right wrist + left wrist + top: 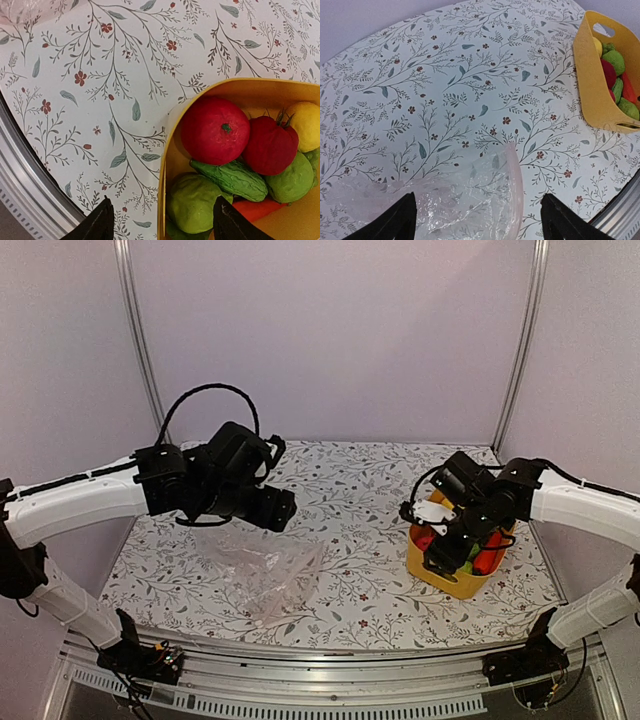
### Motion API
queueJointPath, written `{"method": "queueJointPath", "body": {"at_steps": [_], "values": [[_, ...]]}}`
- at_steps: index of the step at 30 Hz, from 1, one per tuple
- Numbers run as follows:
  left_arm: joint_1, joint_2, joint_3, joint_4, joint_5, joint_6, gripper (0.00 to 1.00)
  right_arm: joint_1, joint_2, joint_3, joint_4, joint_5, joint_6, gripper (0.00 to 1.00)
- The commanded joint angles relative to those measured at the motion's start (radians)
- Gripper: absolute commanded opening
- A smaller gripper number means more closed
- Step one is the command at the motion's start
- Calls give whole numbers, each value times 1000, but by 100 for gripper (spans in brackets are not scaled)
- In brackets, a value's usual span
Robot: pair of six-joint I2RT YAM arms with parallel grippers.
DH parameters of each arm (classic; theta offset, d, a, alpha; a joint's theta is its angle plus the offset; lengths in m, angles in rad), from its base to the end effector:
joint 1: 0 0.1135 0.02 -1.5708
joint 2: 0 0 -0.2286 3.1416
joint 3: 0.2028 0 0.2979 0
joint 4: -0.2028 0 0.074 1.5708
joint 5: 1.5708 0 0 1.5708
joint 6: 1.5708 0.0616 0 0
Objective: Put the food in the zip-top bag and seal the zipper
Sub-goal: Adjust the bin at the center of the board.
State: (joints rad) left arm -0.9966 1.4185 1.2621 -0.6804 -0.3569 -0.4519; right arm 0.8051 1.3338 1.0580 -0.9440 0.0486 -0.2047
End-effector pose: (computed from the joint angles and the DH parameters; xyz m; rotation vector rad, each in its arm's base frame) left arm 0.2197 -0.2999 0.2555 0.4756 2.3092 -0.2813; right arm 0.2170 0.2214 0.1867 -1.3395 2.4485 0.0815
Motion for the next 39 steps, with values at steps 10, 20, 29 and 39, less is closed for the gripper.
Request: {"method": "queueJointPath", "body": {"at_steps": [10,20,29,39], "values": [[-15,9,55,-24,-13,-15,85,-128,334,460,-120,87,544,74],[-13,-90,-29,-42,-55,-74,85,-207,383,454,-49,146,833,64],[-15,-150,-66,-57,-70,-121,85,-271,468,387,46,114,866,29],[-14,-171,-138,-55,-31,-158,84,-254,469,354,82,67,763,0]]}}
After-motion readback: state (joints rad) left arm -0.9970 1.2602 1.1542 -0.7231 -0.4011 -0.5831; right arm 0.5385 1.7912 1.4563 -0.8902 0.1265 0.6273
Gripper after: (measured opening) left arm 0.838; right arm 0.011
